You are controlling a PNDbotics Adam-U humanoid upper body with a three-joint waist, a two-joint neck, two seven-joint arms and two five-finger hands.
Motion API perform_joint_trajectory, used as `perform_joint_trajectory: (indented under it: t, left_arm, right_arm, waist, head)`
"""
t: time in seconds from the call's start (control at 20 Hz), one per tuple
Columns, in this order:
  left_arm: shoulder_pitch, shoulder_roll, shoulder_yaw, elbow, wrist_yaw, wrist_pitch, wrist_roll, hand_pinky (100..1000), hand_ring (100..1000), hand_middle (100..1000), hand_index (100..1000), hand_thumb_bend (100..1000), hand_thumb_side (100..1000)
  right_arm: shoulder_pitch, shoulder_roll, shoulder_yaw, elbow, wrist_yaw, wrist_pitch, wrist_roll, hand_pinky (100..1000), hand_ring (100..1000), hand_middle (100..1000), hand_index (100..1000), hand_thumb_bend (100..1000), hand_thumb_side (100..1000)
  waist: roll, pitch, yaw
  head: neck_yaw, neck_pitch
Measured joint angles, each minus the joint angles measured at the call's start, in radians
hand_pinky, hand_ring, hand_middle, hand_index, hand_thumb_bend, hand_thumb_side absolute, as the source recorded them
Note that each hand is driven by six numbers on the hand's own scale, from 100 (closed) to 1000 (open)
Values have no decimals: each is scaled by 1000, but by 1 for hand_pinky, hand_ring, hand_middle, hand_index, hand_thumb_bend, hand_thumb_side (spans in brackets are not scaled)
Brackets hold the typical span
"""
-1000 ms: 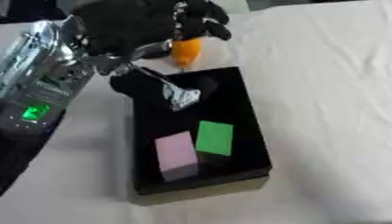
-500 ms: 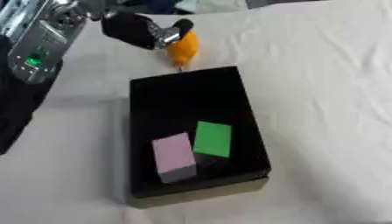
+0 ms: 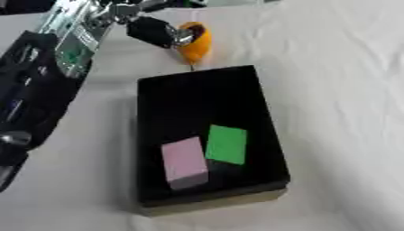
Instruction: Pick up objects on the table and place them in the box.
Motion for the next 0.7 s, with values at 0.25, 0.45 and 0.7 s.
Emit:
perform_joint_trajectory:
  t: [0.25, 0.45, 0.7]
  left_arm:
    - [-18, -27, 35, 108, -83, -10, 5, 807, 901, 897, 915, 510, 932]
    - [-35, -45, 71, 183, -153, 9, 31, 813, 906, 902, 919, 488, 914]
    - [-43, -54, 107, 253, -254, 43, 88, 812, 905, 900, 916, 411, 886]
  right_arm:
    - [-7, 0, 1, 0, -8, 0, 0, 841, 657, 625, 823, 100, 974]
    - [-14, 5, 3, 0, -13, -2, 1, 840, 656, 623, 823, 100, 976]
    - [-17, 9, 4, 0, -18, -2, 0, 840, 655, 621, 822, 100, 978]
  waist:
    - [5, 11, -15]
    - [7, 20, -31]
    - [12, 30, -40]
  head:
    - [1, -14]
    - [4, -29]
    - [9, -41]
